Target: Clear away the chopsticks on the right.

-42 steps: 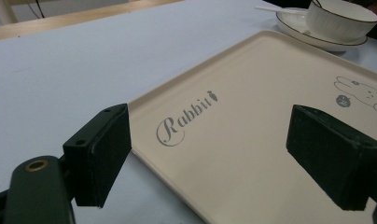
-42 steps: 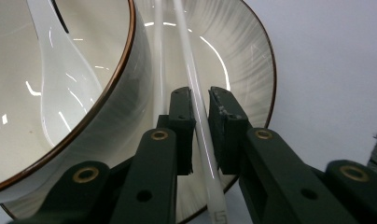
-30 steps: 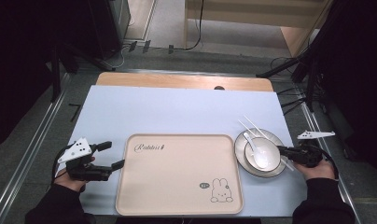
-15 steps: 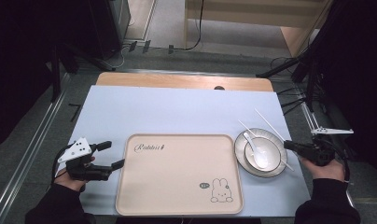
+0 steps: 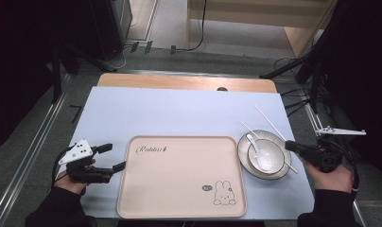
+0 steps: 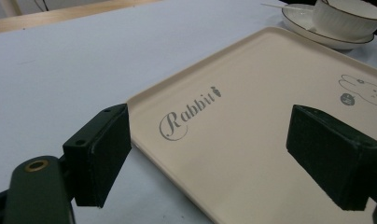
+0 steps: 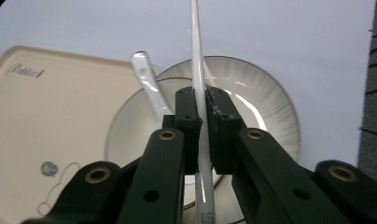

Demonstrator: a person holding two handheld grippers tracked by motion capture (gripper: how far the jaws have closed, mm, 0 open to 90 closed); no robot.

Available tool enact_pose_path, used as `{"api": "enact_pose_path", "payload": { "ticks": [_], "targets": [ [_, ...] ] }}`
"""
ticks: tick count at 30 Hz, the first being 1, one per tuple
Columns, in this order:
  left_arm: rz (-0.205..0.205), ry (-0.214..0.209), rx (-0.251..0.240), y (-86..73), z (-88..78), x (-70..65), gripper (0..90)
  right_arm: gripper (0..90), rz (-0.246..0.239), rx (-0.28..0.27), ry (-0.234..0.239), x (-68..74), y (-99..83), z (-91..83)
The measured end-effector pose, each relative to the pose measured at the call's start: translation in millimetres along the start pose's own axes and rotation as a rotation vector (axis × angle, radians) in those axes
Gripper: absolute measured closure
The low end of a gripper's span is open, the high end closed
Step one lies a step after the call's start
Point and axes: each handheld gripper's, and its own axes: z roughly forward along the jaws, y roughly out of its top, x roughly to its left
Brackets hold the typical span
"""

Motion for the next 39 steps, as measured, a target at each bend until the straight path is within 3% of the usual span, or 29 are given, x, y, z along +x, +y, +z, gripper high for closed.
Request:
{"api": "enact_pose_path", "payload": {
  "ticks": [4, 8, 9, 10, 18, 21, 29, 36, 39],
  "targets": [
    [-0.003, -0.006, -0.005, 0.1, 0.7, 0.7, 14.4, 84.8, -0.024, 0.010, 0.018, 29.9, -11.7, 3.0],
    [-0.001, -0.015, -0.002, 0.8, 1.9, 0.6, 14.4, 84.8, -0.078, -0.004, 0.004, 52.0, -20.9, 12.0],
    [-0.001, -0.014, -0.002, 0.9, 2.1, 0.4, 14.5, 84.8, -0.093, -0.003, -0.011, 64.3, -24.5, 17.0],
    [-0.001, -0.015, -0.003, 1.0, 2.3, 0.4, 14.5, 84.8, -0.093, -0.003, -0.011, 64.3, -24.5, 17.0],
    [0.005, -0.019, -0.004, 1.1, 3.4, 0.6, 14.5, 84.7, -0.104, -0.016, -0.019, 115.0, -46.8, 49.2],
    [0.006, -0.021, -0.002, 0.8, 3.9, 0.6, 14.5, 84.7, -0.062, 0.010, 0.015, 122.2, -62.4, 68.5],
    [0.007, -0.022, 0.004, 1.6, 6.1, 1.3, 14.5, 84.6, -0.021, 0.048, -0.021, 129.9, -94.3, 108.9],
    [0.008, -0.023, -0.001, 0.9, 5.1, 1.6, 14.7, 82.8, -0.017, 0.035, -0.022, 134.6, -106.0, 122.1],
    [0.009, -0.025, 0.001, 0.9, 5.2, 1.0, 14.7, 71.7, -0.027, 0.027, -0.009, 133.1, -106.1, 122.2]
  ]
}}
